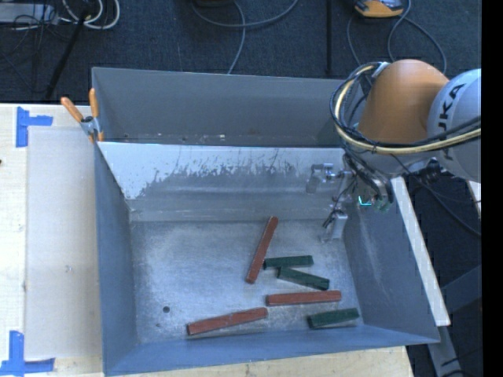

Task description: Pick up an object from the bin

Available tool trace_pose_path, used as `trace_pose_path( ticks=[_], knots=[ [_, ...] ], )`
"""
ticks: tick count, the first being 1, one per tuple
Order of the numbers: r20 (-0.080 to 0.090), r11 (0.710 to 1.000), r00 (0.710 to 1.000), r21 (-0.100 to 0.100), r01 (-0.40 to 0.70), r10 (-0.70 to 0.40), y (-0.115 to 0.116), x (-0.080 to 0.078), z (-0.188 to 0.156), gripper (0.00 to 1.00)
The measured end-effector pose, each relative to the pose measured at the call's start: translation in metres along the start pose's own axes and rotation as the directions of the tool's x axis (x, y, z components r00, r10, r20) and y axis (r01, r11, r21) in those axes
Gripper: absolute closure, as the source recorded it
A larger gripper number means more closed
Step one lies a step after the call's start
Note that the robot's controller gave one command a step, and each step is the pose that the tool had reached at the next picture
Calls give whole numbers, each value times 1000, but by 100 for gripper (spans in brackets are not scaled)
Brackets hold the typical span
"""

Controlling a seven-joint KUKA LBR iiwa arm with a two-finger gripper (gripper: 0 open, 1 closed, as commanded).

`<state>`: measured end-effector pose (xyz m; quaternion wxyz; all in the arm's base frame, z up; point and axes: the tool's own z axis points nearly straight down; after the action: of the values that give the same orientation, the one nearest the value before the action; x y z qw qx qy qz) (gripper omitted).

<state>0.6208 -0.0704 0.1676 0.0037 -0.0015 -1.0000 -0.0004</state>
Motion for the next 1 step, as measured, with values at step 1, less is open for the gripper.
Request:
trace_pose_path(
  ticks=[1],
  knots=[
    [-5, 1000, 1000, 0, -1, 1, 26, 70, 102, 0]
  ],
)
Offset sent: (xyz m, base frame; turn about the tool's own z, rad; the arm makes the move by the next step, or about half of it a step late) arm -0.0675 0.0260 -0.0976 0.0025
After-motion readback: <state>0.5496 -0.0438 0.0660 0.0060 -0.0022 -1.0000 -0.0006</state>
